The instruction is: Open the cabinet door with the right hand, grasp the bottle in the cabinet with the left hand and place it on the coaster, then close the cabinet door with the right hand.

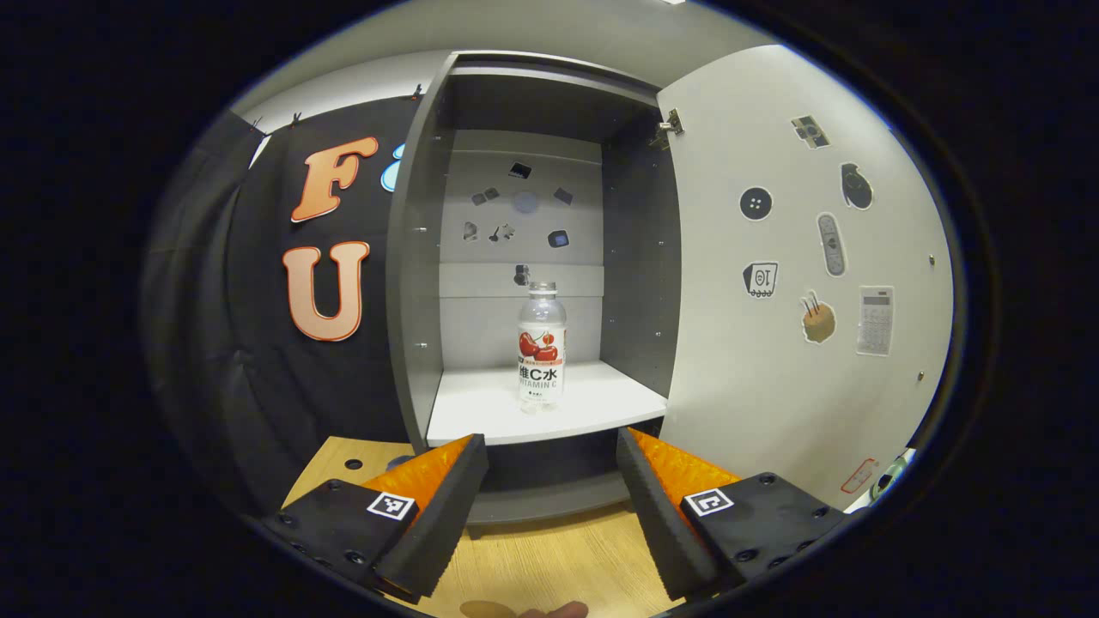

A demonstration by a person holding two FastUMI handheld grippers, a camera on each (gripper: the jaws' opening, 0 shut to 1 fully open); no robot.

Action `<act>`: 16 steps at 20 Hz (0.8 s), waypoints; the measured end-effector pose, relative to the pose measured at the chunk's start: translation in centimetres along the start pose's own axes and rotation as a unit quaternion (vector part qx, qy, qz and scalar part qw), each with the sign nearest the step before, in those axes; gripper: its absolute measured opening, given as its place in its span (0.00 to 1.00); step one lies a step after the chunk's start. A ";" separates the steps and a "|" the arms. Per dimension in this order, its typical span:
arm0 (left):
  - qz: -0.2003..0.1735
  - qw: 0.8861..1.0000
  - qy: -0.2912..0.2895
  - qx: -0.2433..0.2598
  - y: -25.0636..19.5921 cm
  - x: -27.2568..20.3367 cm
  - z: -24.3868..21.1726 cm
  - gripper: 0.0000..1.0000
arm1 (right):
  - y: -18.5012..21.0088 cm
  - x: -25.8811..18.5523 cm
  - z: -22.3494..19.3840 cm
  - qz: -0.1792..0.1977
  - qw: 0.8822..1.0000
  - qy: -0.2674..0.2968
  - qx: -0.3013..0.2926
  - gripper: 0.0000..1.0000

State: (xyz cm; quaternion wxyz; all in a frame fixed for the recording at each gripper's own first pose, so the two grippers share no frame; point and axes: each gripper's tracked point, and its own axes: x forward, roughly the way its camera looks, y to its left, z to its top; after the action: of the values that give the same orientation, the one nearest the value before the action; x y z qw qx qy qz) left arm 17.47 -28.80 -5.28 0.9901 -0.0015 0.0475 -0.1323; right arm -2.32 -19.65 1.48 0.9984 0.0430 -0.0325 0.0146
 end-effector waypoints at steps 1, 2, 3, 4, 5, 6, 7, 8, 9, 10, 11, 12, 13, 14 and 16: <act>-0.004 1.000 -0.002 0.000 -0.1 1.5 0.3 0.98 | 1.0 0.4 -0.2 -0.001 1.000 0.004 0.003 0.07; -0.007 1.000 -0.005 0.000 0.0 2.8 0.7 0.98 | 2.0 1.0 -0.1 0.000 1.000 -0.002 0.009 0.00; -0.008 1.000 -0.009 0.002 0.1 4.1 1.1 0.98 | 2.8 1.7 0.1 0.001 1.000 -0.007 0.018 0.00; -0.007 1.000 -0.014 0.005 0.4 5.6 1.6 0.98 | 3.5 2.4 -0.1 0.002 1.000 -0.006 0.026 0.17; -0.005 1.000 -0.019 0.008 0.7 7.0 2.0 0.98 | 3.9 3.1 -0.6 0.000 1.000 -0.003 0.027 0.08; -0.006 1.000 -0.024 0.009 0.9 8.4 2.5 0.98 | 4.2 4.0 -1.2 -0.006 1.000 0.004 0.022 0.08; -0.007 1.000 -0.027 0.012 1.1 9.7 2.7 0.98 | 4.6 5.2 -1.8 -0.011 1.000 0.012 0.015 0.01; -0.007 0.999 -0.028 0.013 1.4 11.1 2.9 0.98 | 4.9 5.9 -2.5 -0.016 1.000 0.021 0.008 0.17; -0.007 0.999 -0.032 0.013 1.6 12.4 3.2 0.98 | 5.1 6.3 -3.0 -0.019 0.999 0.030 0.005 0.17; -0.007 0.999 -0.035 0.015 1.8 13.7 3.4 0.98 | 5.4 6.8 -3.4 -0.019 0.999 0.036 0.008 0.09; -0.006 0.999 -0.038 0.017 2.1 15.0 3.6 0.98 | 5.6 7.4 -3.7 -0.019 0.999 0.041 0.012 0.09; -0.007 0.999 -0.040 0.018 2.1 16.3 3.7 0.98 | 5.7 8.1 -4.1 -0.020 0.999 0.046 0.015 0.09; -0.008 0.999 -0.040 0.018 2.3 17.3 3.6 0.98 | 5.9 8.9 -4.6 -0.023 0.998 0.053 0.013 0.09; -0.008 0.999 -0.040 0.016 2.4 18.4 3.6 0.98 | 6.0 9.4 -5.0 -0.024 0.998 0.059 0.011 0.09; -0.008 0.999 -0.038 0.015 2.5 20.2 3.4 0.98 | 6.6 10.3 -5.9 -0.023 0.997 0.071 0.010 0.09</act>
State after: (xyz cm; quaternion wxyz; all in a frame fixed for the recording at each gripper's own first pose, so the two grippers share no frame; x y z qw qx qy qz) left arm 37.89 -31.68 -3.85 0.9900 0.0080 0.0077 -0.1403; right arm 8.11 -12.29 -3.17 0.9978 0.0528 0.0401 -0.0052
